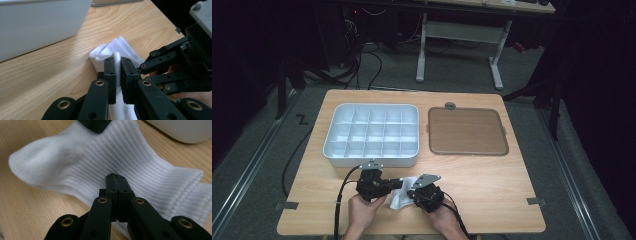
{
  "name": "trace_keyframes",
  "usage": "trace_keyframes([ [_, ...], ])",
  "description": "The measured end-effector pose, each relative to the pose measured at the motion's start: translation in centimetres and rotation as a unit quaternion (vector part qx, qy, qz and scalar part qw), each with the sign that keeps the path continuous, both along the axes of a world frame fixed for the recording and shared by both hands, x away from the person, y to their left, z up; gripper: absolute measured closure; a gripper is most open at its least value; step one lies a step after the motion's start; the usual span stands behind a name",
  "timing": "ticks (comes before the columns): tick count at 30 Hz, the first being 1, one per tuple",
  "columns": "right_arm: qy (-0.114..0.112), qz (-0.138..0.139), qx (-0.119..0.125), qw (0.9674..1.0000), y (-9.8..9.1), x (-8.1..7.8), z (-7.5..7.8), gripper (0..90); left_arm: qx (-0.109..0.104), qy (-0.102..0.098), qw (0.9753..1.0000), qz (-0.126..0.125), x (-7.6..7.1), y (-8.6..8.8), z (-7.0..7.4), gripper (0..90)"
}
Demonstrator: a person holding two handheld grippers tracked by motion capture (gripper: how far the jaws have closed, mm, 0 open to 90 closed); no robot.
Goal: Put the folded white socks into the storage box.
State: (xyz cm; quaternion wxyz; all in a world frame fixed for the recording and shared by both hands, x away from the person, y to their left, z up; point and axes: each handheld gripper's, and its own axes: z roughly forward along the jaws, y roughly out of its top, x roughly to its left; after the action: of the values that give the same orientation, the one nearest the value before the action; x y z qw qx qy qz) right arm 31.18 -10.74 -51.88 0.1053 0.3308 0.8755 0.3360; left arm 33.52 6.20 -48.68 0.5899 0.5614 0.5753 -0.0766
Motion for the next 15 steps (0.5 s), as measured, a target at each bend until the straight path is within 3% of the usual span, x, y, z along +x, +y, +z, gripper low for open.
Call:
trace_keyframes([
  [7,0.009,0.015,0.002,0.9998,1.3,0.0,0.0,90.0,-0.011,0.001,0.9999,0.002,0.1,-0.2,0.1,85.0],
  [12,0.008,0.025,-0.007,0.9996,1.9,0.0,0.3,89.6,0.004,0.006,0.9998,0.016,0.4,-0.1,0.0,85.3],
  [15,-0.007,0.018,-0.005,0.9998,1.5,-0.4,0.8,81.9,0.019,0.002,0.9996,0.023,0.5,0.1,0.1,85.4],
])
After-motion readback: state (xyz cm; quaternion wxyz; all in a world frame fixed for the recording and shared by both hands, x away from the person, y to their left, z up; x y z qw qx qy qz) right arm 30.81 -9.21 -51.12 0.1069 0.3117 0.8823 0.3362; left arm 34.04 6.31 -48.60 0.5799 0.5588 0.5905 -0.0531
